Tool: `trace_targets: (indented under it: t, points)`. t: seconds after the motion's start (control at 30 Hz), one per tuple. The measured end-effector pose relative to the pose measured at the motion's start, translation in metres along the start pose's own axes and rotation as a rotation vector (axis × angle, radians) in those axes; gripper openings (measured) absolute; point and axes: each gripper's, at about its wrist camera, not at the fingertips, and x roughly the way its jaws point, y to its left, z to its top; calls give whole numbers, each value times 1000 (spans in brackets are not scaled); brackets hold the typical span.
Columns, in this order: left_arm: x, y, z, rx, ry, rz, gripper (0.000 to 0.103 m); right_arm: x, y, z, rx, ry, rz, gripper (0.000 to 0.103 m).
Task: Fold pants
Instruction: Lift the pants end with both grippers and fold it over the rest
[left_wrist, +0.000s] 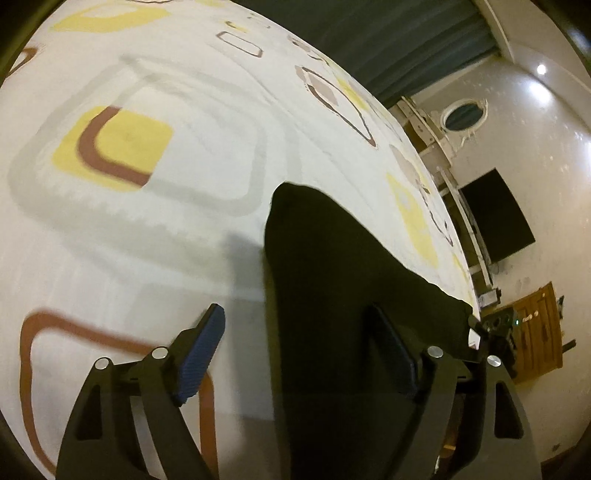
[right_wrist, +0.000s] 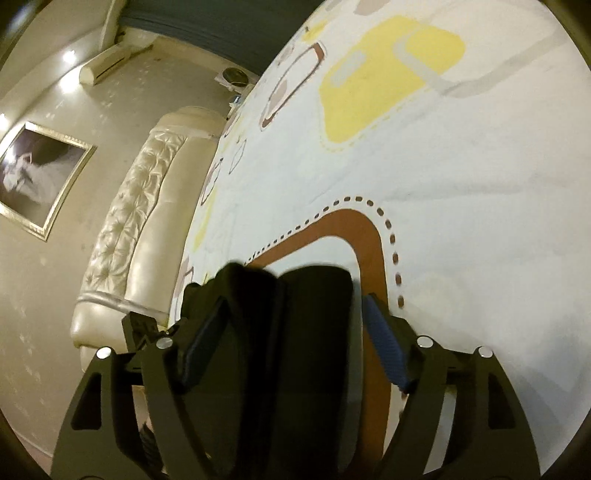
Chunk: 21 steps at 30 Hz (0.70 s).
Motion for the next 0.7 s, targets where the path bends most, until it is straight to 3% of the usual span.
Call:
trace_targets:
  t: [0.2, 0.23, 0.27, 0.37, 0.53, 0.7]
  points:
    - [13, -2, 14, 37, 29, 1, 81, 28, 10, 17, -52, 69, -7, 82]
    - [14, -4, 14, 51, 30, 16, 70, 31, 11, 17, -55, 77, -12, 67]
    - [17, -7, 14, 77, 41, 25, 51, 36, 7, 19, -46, 98, -14, 46]
    - [23, -18, 9, 138, 50, 63, 35, 36, 7, 16, -49, 94, 7, 34]
    - [19, -37, 10, 230, 14, 143, 27, 28, 17, 15, -82, 46, 41, 31]
    - [16, -49, 21, 267, -31, 191, 25, 28, 28, 27, -118, 10, 57, 30]
